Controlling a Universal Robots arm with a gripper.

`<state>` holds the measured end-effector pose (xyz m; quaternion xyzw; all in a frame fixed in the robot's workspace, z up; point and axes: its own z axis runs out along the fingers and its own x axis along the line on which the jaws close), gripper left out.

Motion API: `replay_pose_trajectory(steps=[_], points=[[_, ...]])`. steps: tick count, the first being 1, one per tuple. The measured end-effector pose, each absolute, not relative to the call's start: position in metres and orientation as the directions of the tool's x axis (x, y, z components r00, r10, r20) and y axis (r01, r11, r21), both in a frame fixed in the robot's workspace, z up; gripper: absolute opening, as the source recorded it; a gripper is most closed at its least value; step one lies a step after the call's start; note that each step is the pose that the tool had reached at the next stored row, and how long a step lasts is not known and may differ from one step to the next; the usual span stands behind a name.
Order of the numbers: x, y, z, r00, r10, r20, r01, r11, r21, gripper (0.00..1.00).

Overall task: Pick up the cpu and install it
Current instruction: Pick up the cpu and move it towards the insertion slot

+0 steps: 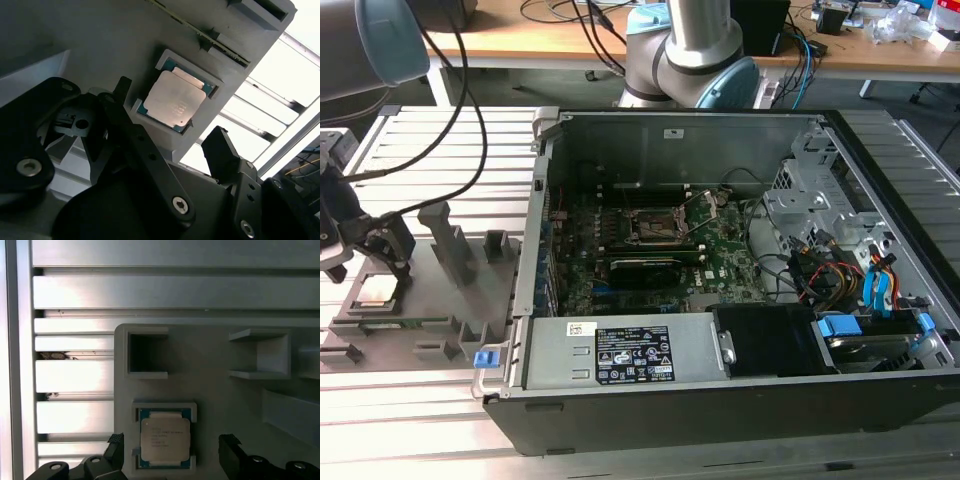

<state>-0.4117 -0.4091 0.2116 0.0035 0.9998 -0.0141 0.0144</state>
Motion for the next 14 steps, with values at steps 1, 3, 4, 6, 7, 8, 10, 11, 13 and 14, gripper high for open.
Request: replay_pose_trajectory(steps=[1, 3, 4, 6, 7, 8, 10, 11, 13, 14], points=[[-0.412, -0.409, 0.211, -1.0, 0.007, -0.029, 0.007, 1.0, -0.028, 0.84], [-0.412, -0.409, 0.209, -1.0, 0.006, -0.029, 0.007, 1.0, -0.028, 0.84], [-0.412, -0.409, 0.208, -1.0, 0.006, -0.029, 0.007, 1.0, -0.028, 0.84], [-0.413, -0.409, 0.206, -1.0, 0.006, -0.029, 0.007, 1.0, -0.028, 0.84], [-0.413, -0.409, 0.205, -1.0, 0.006, -0.029, 0.007, 1.0, -0.028, 0.84], [-0.413, -0.409, 0.204, -1.0, 0.006, -0.029, 0.007, 1.0, -0.028, 0.84], [-0.413, -0.409, 0.202, -1.0, 0.006, -0.029, 0.006, 1.0, -0.028, 0.84], [-0.414, -0.409, 0.202, -1.0, 0.005, -0.029, 0.006, 1.0, -0.028, 0.84], [-0.415, -0.412, 0.196, -1.0, 0.002, -0.029, 0.002, 1.0, -0.028, 0.84], [-0.414, -0.414, 0.195, -1.0, -0.001, -0.029, -0.001, 1.0, -0.028, 0.84]])
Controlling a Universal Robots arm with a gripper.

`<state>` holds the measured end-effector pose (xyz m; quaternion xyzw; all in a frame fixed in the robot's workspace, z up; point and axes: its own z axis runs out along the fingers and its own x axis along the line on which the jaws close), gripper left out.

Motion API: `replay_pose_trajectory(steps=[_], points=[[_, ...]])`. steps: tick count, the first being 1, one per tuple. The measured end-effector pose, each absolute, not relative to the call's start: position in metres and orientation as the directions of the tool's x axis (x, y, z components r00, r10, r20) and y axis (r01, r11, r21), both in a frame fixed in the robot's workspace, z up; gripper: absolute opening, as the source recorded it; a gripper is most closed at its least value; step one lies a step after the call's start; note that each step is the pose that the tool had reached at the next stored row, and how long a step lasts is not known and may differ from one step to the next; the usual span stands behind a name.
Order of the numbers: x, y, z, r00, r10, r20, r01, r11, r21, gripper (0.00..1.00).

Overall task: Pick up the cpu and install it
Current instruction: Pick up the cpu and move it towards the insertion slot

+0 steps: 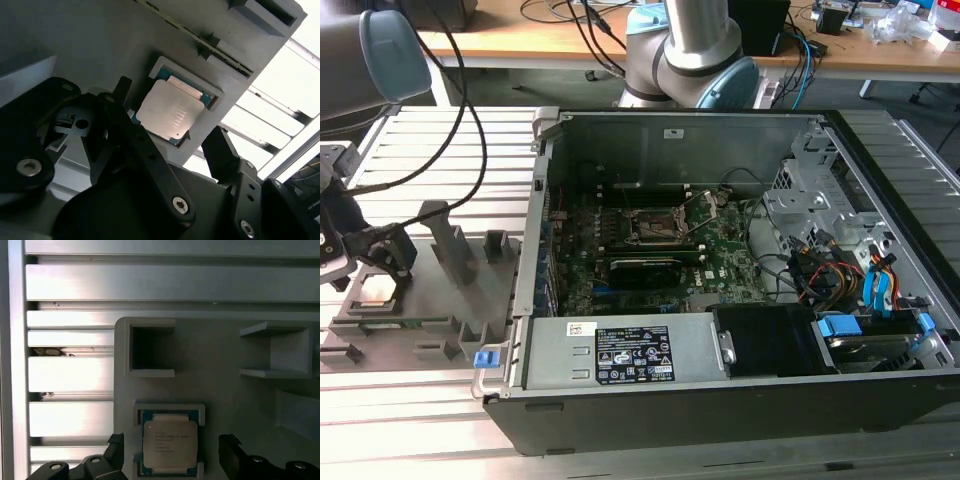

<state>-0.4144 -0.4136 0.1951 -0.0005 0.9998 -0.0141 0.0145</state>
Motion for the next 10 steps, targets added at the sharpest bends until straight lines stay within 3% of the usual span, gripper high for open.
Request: replay_pose_trajectory(steps=[10], points=[[-0.4132, -0.4158, 0.191, -0.999, -0.041, -0.029, -0.04, 0.999, -0.028, 0.84]])
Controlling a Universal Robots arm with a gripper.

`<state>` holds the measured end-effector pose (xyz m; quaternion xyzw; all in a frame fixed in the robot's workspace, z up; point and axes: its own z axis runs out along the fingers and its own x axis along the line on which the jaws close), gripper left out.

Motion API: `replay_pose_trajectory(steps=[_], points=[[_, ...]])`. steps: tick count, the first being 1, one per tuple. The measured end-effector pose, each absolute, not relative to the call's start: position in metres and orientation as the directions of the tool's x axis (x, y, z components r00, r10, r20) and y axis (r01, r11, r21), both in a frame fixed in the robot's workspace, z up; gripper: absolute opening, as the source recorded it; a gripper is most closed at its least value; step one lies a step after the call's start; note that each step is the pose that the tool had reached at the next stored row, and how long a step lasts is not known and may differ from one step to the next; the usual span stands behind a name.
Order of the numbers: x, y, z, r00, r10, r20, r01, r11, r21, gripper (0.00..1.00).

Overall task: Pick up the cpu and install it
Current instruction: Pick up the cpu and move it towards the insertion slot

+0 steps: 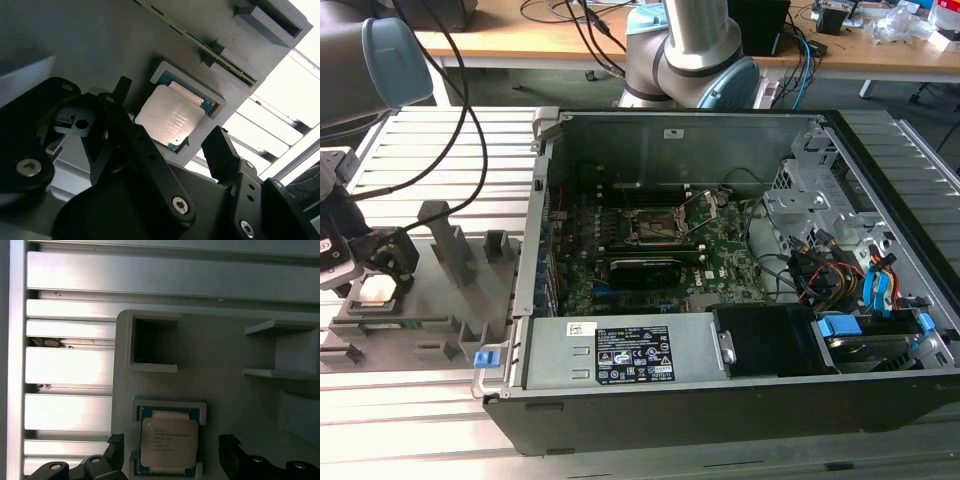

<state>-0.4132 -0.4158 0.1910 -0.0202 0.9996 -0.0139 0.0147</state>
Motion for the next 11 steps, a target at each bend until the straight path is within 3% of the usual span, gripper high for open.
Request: replay_pose_trajectory(steps=[4, 8, 11], points=[[-0.4132, -0.4157, 0.191, -0.999, -0.042, -0.029, -0.041, 0.999, -0.028, 0.83], [-0.4132, -0.4158, 0.1911, -0.999, -0.044, -0.029, -0.044, 0.999, -0.028, 0.55], [-0.4132, -0.4157, 0.1911, -0.999, -0.046, -0.029, -0.045, 0.999, -0.028, 0.55]])
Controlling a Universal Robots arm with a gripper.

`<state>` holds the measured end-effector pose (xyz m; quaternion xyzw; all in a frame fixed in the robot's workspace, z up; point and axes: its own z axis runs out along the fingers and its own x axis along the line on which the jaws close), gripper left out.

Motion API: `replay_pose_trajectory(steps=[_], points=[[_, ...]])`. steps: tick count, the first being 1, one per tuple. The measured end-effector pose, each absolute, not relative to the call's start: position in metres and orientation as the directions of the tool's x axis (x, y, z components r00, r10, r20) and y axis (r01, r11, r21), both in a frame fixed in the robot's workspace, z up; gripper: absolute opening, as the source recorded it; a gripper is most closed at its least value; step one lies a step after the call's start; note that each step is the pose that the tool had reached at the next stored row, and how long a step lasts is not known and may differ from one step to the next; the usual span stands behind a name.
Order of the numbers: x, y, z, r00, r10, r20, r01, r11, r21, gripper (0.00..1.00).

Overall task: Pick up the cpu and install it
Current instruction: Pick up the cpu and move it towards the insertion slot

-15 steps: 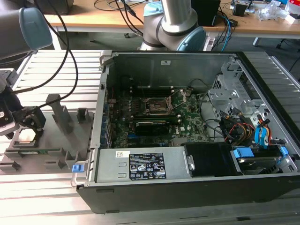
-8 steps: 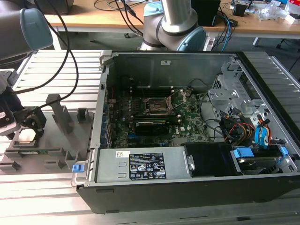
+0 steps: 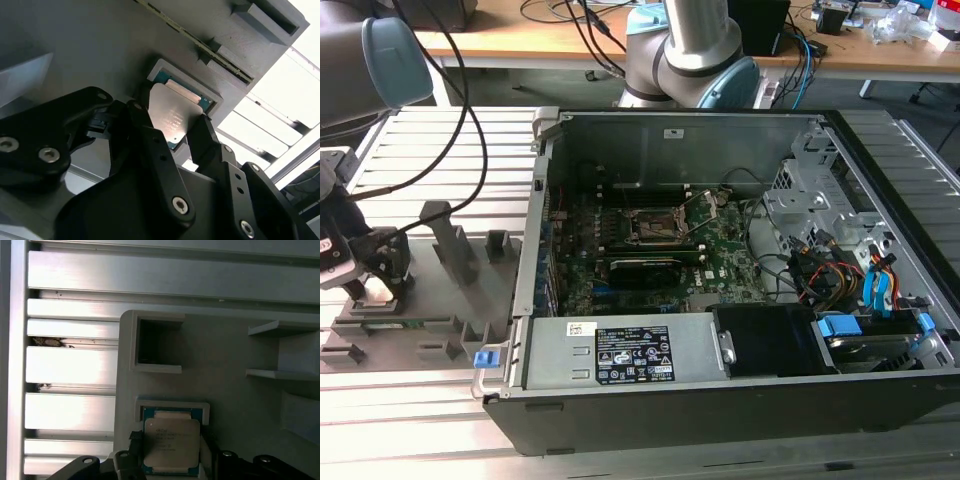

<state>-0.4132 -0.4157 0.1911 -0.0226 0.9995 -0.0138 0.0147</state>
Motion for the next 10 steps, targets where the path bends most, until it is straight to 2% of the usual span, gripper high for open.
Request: replay_pose_trajectory(steps=[10], points=[[-0.4132, -0.4157, 0.191, -0.998, -0.051, -0.029, -0.05, 0.998, -0.028, 0.54]])
